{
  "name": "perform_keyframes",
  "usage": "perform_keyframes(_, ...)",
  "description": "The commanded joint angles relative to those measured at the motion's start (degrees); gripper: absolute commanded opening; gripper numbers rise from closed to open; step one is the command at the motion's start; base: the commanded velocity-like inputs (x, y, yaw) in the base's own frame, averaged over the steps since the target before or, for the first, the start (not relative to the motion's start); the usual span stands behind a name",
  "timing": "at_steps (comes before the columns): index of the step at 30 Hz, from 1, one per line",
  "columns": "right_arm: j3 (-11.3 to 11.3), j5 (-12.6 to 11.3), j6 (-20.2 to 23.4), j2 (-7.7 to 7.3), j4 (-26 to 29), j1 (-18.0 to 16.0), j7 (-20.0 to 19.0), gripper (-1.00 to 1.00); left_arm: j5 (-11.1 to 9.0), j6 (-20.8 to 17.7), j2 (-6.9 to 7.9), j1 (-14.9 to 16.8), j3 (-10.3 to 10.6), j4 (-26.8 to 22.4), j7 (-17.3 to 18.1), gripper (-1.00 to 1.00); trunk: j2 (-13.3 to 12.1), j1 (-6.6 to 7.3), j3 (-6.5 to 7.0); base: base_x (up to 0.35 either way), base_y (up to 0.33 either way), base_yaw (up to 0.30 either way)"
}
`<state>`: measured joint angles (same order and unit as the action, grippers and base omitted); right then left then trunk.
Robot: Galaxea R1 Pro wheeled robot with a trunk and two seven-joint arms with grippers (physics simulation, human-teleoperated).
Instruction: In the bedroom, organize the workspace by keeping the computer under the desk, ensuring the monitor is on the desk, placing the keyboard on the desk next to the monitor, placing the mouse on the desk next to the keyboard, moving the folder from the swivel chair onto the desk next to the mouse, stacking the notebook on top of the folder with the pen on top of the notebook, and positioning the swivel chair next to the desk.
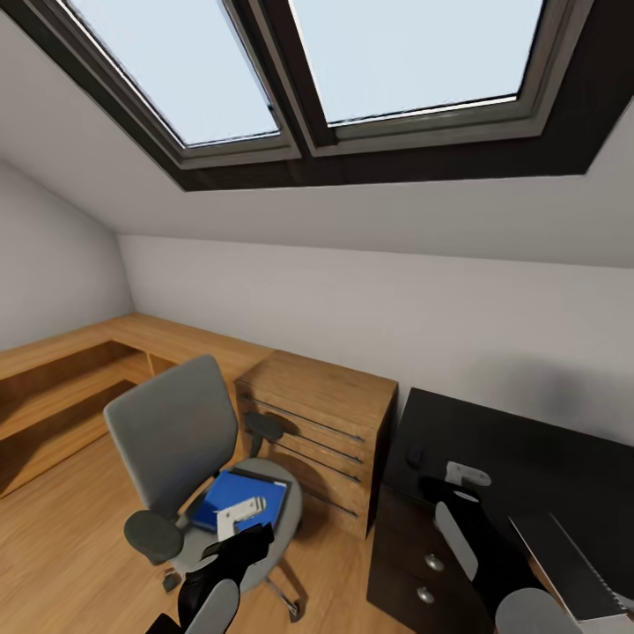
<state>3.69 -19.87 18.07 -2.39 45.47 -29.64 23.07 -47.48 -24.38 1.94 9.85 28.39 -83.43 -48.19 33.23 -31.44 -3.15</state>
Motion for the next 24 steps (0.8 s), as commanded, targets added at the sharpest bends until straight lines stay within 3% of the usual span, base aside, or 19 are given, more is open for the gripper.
perform_keyframes(1,0.3,-0.3,0.3,-0.16,0.1,-0.1,0.5,1.0,-0.3,-0.2,0.06,0.1,0.1,-0.1,-0.4,1.0,0.1,-0.05,-0.12,0.238,0.0,0.0)
perform_keyframes(10,0.5,0.0,0.3,-1.59,0.0,-0.1,0.5,1.0,-0.3,-0.1,-0.01,0.1,0.3,-0.1,-0.5,1.0,0.1,-0.05,-0.12,0.188,0.0,0.0)
perform_keyframes(19,0.8,0.2,0.2,-1.71,-0.3,-0.1,0.3,1.0,-0.3,-0.1,-0.01,0.1,0.3,-0.1,-0.4,1.0,0.1,-0.05,-0.12,0.118,0.0,0.0)
perform_keyframes(24,1.0,2.5,0.3,-1.67,-0.7,-0.1,0.3,1.0,-0.3,-0.1,-0.01,0.1,1.5,0.0,-0.4,1.0,0.1,-0.05,-0.12,0.109,0.0,0.0)
